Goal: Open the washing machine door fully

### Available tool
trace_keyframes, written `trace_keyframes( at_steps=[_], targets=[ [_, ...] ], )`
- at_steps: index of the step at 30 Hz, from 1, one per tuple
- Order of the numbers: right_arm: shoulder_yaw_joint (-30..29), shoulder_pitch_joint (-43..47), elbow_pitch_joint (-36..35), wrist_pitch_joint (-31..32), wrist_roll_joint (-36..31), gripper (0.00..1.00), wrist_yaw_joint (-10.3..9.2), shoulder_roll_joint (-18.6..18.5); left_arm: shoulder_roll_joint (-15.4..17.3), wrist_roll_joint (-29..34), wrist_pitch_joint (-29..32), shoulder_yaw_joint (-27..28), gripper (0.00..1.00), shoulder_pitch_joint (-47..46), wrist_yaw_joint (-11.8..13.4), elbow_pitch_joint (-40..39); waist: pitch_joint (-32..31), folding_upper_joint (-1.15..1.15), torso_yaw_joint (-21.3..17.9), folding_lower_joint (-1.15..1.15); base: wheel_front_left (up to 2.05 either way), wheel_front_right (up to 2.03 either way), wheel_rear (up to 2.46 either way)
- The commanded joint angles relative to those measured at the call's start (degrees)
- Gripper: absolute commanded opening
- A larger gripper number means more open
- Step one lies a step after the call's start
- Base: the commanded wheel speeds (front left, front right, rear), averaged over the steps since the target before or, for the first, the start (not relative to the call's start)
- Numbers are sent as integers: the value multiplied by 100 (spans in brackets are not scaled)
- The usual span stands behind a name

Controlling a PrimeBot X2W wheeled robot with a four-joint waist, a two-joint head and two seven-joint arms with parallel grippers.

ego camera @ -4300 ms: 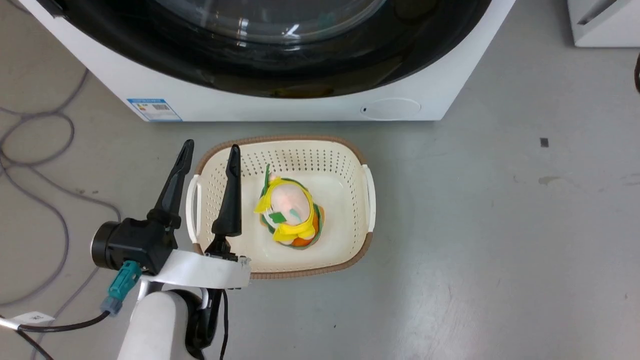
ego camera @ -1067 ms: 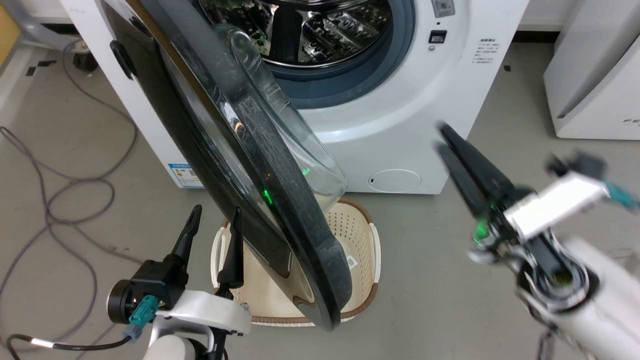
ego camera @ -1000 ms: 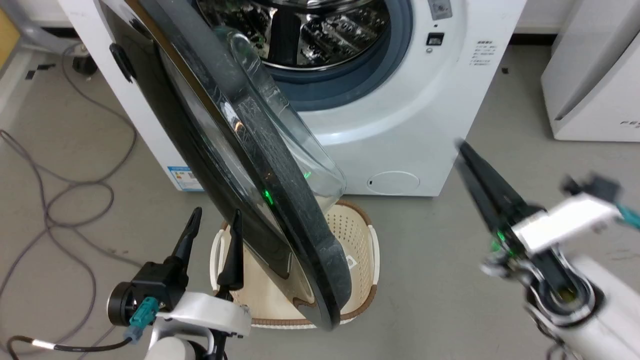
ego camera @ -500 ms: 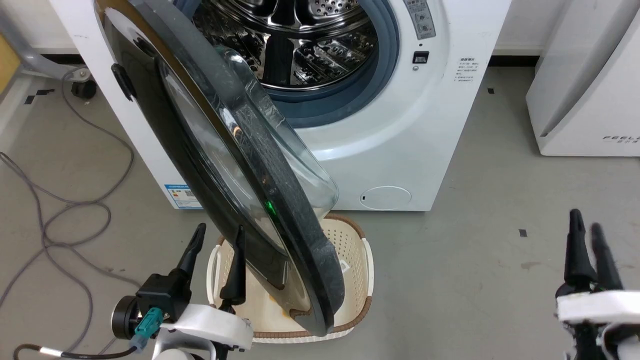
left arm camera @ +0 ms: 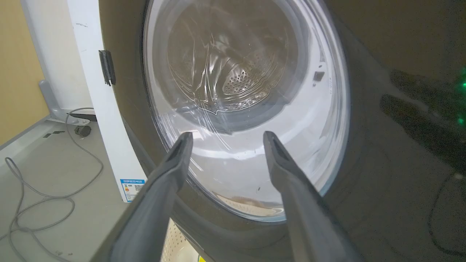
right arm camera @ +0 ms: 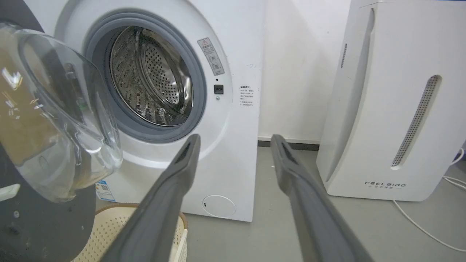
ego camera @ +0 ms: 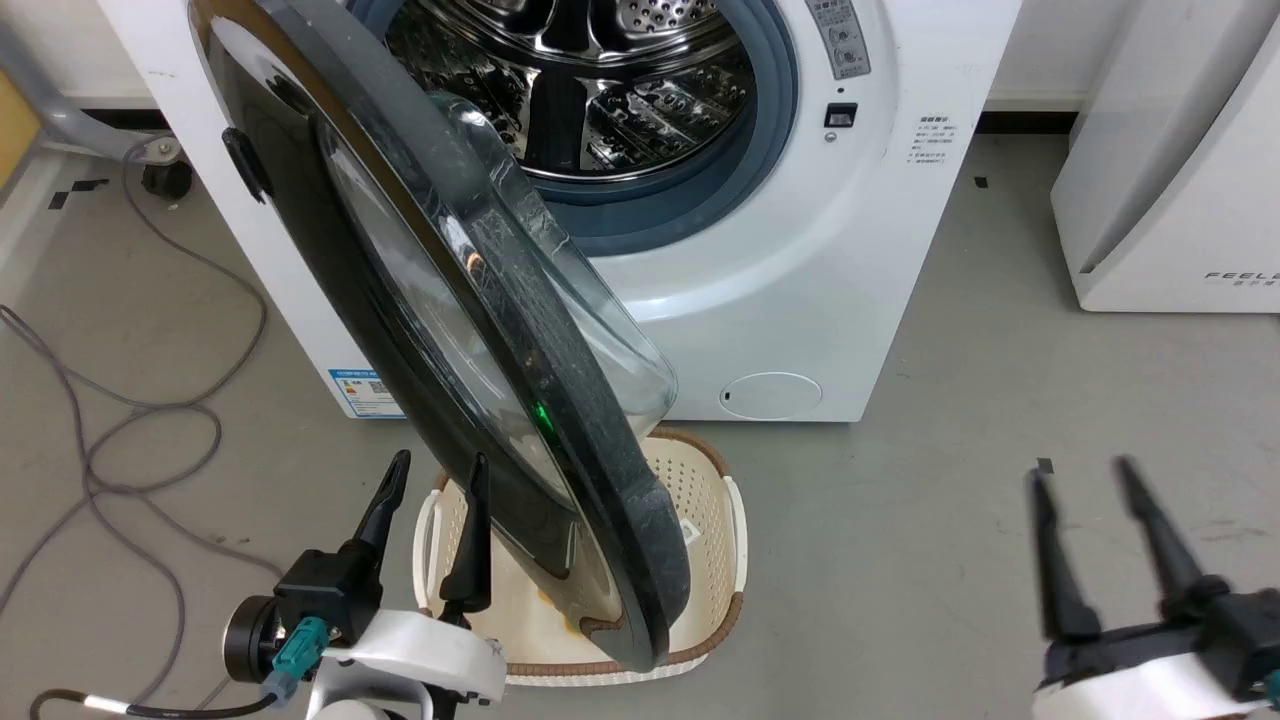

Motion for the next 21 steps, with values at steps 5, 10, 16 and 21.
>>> trace_keyframes(
  at_steps=[5, 10, 16, 21],
  targets=[
    [52, 231, -46, 176, -331, 100, 5, 26, 7, 66, -30, 12, 100, 68, 9, 45, -4, 0, 13, 0, 0, 0, 0],
    [63, 285, -12, 198, -312, 100, 5, 26, 7, 89, -30, 22, 0, 78, 14, 90, -11, 0, 11, 0, 0, 0, 0],
    [86, 258, 17, 192, -268, 100, 5, 26, 7, 89, -30, 30, 0, 73, -5, 108, -9, 0, 5, 0, 0, 0, 0],
    [111, 248, 42, 188, -235, 100, 5, 27, 7, 79, -30, 88, 0, 41, 27, -27, -32, 0, -7, 0, 0, 0, 0]
  ],
)
